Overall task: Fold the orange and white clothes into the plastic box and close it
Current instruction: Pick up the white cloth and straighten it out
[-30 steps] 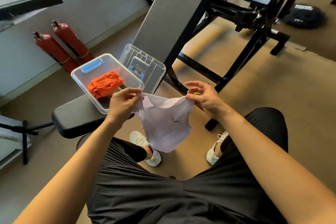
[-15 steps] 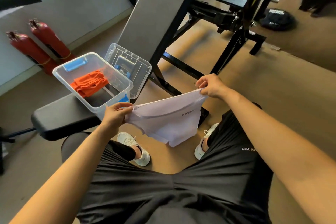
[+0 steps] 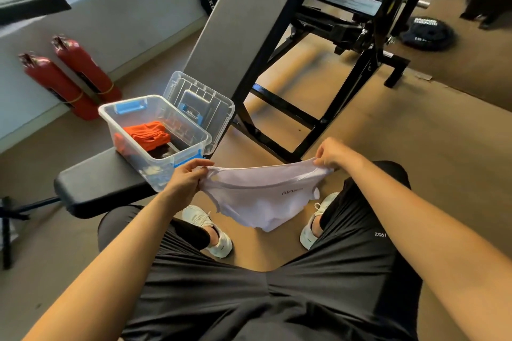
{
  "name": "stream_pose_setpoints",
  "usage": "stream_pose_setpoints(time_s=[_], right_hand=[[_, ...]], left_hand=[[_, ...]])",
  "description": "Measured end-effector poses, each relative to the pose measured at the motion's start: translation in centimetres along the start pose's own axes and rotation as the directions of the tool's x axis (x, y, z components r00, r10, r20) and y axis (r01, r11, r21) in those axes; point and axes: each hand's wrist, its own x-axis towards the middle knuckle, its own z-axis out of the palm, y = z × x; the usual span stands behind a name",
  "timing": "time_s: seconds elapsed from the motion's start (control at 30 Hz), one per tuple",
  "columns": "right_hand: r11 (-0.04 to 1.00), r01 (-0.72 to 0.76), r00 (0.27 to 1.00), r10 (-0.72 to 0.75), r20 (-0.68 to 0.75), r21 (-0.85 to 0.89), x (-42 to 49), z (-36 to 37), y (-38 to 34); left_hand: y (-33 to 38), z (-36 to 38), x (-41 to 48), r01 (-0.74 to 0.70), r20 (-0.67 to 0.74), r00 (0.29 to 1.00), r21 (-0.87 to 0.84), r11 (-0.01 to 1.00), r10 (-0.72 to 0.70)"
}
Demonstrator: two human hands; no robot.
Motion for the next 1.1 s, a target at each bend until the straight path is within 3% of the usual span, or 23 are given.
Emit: stream_pose_setpoints(time_s=[0.07, 0.23, 0.33, 0.43, 0.57, 0.73, 0.9, 1.03, 1.1], right_hand=[[0.999, 0.032, 0.999, -0.033, 0.011, 0.032, -0.3, -0.1, -0.2], [0.903, 0.186, 0.979, -0.202, 0.002, 0.388, -1.2, -0.4, -0.3], [0.922, 0.268, 0.957, -0.289, 0.035, 0.279, -1.4, -0.8, -0.3], [0.945, 0.308, 0.949, -0.313, 0.03, 0.107, -1.5, -1.4, -0.3], [0.937, 0.349, 0.922, -0.347, -0.174, -0.016, -1.8, -1.9, -0.1], [0.904, 0.426, 0.833, -0.38, -0.402, 0.028, -1.9, -2.8, -0.2], [0.867, 0.494, 0.73, -0.374, -0.572, 0.063, -2.3, -5.0, -1.0], [0.834, 0.543, 0.637, -0.334, -0.695, 0.097, -3.2, -7.9, -1.9], [0.811, 0.574, 0.569, -0.295, -0.767, 0.114, -3.7, -9.3, -2.3]], left_hand=[[0.3, 0.0, 0.1, 0.004, 0.052, 0.999, -0.058, 0.998, -0.001], [0.4, -0.6, 0.5, 0.039, 0.131, 0.991, -0.128, 0.991, -0.022], [-0.1, -0.9, 0.6, -0.037, 0.112, 0.993, 0.1, 0.994, 0.026], [-0.9, -1.0, 0.9, -0.104, 0.029, 0.995, 0.334, 0.937, 0.1], [-2.1, -0.4, 1.0, -0.148, -0.111, 0.962, 0.554, 0.819, 0.249], [-1.0, 1.8, 0.1, -0.2, -0.212, 0.846, 0.725, 0.659, 0.49], [2.1, 3.7, -0.7, -0.344, -0.046, 0.717, 0.844, 0.411, 0.695], [4.1, 4.0, -0.2, -0.413, 0.081, 0.701, 0.856, 0.311, 0.709], [5.6, 3.9, 0.3, -0.394, 0.059, 0.68, 0.87, 0.297, 0.731]])
